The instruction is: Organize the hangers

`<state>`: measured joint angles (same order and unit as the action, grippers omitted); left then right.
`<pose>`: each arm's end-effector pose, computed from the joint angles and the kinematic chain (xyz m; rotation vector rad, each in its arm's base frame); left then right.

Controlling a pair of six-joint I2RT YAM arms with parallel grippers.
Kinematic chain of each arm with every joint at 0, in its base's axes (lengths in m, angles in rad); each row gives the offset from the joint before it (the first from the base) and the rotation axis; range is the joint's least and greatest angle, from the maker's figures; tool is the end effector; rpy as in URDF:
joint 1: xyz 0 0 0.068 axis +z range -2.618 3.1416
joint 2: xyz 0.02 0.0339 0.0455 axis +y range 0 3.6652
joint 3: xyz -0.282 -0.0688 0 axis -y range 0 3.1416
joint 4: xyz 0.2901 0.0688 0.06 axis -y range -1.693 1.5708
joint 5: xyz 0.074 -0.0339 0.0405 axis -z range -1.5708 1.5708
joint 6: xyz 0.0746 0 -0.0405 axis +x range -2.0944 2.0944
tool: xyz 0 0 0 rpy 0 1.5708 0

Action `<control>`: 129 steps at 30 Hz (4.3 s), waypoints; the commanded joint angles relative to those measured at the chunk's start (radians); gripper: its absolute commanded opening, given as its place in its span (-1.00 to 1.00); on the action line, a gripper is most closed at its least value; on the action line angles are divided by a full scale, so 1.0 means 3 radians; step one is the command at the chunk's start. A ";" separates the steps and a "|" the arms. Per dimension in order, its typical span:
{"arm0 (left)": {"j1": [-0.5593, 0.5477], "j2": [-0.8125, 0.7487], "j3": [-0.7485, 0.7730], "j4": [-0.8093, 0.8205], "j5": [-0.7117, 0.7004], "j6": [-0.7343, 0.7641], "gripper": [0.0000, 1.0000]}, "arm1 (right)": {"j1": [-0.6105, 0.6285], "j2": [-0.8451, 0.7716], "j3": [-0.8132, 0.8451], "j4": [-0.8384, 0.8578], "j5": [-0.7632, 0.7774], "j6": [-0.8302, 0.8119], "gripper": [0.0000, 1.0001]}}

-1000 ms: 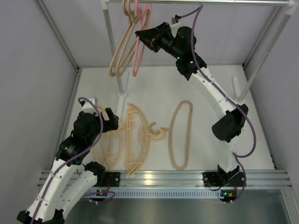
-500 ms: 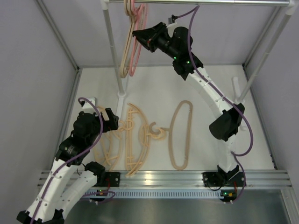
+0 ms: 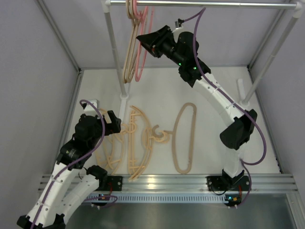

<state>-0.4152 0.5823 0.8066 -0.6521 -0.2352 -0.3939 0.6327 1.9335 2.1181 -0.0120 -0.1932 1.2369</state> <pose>0.1784 -0.0596 0.3308 -0.1301 1.9933 -0.2878 0.4264 0.3304 0.5147 0.3034 1.6006 1.6418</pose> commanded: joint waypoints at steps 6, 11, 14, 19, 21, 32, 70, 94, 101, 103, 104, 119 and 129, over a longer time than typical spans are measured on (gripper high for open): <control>-0.0022 0.0007 -0.0020 0.0047 -0.0039 -0.0011 0.96 | 0.0054 -0.0544 -0.0351 0.0045 0.0199 -0.0401 -0.12; -0.0017 0.0012 -0.0020 0.0047 -0.0039 -0.0017 0.96 | 0.0059 -0.0764 -0.0480 -0.0092 0.0250 -0.0600 -0.08; -0.0017 0.0012 -0.0020 0.0047 -0.0034 -0.0011 0.96 | 0.0054 -0.0958 -0.0627 -0.0190 0.0368 -0.0758 -0.03; -0.0022 0.0002 -0.0020 0.0052 -0.0029 -0.0011 0.96 | 0.0049 -0.1432 -0.1067 -0.0593 0.0628 -0.1090 -0.01; -0.0022 -0.0018 -0.0020 0.0047 -0.0034 -0.0011 0.96 | 0.0074 -0.1607 -0.1424 -0.0736 0.0745 -0.1238 -0.01; -0.0017 -0.0064 -0.0015 0.0047 -0.0055 -0.0022 0.96 | 0.0559 -0.2477 -0.3628 -0.1366 0.1630 -0.1393 -0.05; -0.0022 -0.0008 -0.0015 0.0047 -0.0014 -0.0017 0.96 | 0.1624 -0.1025 -0.4233 -0.1484 0.2398 -0.0646 -0.59; -0.0022 0.0002 -0.0015 0.0047 -0.0029 -0.0017 0.96 | 0.0903 -0.1137 -0.3665 -0.1387 0.2342 -0.1157 -1.00; -0.0027 -0.0008 -0.0015 0.0047 -0.0039 -0.0017 0.96 | 0.0785 -0.1346 -0.3680 -0.1330 0.2168 -0.1188 -1.00; -0.0027 -0.0008 -0.0015 0.0047 -0.0034 -0.0017 0.96 | 0.0770 -0.1439 -0.3737 -0.1315 0.2132 -0.1183 -1.00; -0.0022 -0.0003 -0.0015 0.0052 -0.0039 -0.0022 0.96 | 0.0750 -0.1535 -0.3752 -0.1300 0.2076 -0.1183 -1.00; -0.0022 -0.0003 -0.0015 0.0042 -0.0044 -0.0022 0.96 | 0.0295 -0.2692 -0.4059 -0.1197 0.1468 -0.1168 -1.00; -0.0022 -0.0013 -0.0015 0.0042 -0.0050 -0.0027 0.96 | -0.0155 -0.2901 -0.3911 -0.1019 0.0834 -0.1163 -1.00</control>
<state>-0.4198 0.5808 0.8017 -0.6529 -0.2375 -0.3946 0.6224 1.0981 0.8894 -0.4259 0.1493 0.8917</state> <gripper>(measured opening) 0.982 0.142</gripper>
